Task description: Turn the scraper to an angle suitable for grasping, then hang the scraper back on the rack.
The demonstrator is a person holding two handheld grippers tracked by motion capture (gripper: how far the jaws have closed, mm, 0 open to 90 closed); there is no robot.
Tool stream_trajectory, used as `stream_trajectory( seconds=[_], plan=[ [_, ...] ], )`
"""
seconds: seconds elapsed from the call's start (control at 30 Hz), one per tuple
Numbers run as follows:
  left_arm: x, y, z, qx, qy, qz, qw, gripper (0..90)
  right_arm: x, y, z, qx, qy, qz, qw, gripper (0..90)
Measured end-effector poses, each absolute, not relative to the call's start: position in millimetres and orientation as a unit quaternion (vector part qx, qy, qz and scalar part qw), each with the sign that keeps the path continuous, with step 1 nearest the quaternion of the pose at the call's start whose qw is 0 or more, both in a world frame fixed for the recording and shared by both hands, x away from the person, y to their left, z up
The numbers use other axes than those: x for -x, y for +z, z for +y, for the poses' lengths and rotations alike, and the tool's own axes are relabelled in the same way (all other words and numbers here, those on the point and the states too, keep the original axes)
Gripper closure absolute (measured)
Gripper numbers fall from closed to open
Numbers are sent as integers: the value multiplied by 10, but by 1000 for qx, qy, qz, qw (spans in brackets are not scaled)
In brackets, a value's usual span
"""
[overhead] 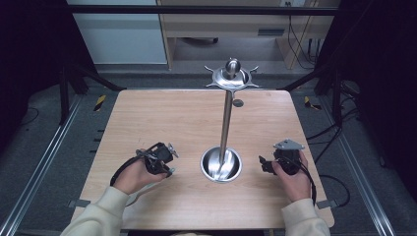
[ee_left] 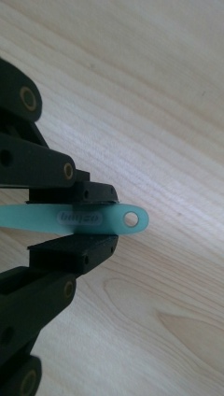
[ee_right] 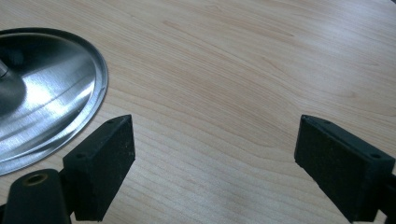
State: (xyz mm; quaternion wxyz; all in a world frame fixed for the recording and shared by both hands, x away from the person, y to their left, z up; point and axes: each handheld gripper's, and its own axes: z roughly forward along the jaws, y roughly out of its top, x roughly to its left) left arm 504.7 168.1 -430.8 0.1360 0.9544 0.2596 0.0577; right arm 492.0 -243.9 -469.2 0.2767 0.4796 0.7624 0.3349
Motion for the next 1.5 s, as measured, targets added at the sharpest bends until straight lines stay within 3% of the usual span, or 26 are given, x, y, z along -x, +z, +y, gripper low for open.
stream_trajectory(
  seconds=[0.73, 1.27, 1.5],
  plan=[
    [-4709, -3322, 2067, -905, 143, 280, 285, 746, -4914, -4696, -2440, -476, 331, 765, 278, 126],
    [-4667, -2818, 1875, -877, 160, 261, 371, 746, -4918, -4700, -2410, -475, 330, 767, 278, 125],
    [-4613, -2655, 1775, -842, 172, 264, 437, 746, -4911, -4692, -2412, -471, 331, 769, 277, 125]
  ],
)
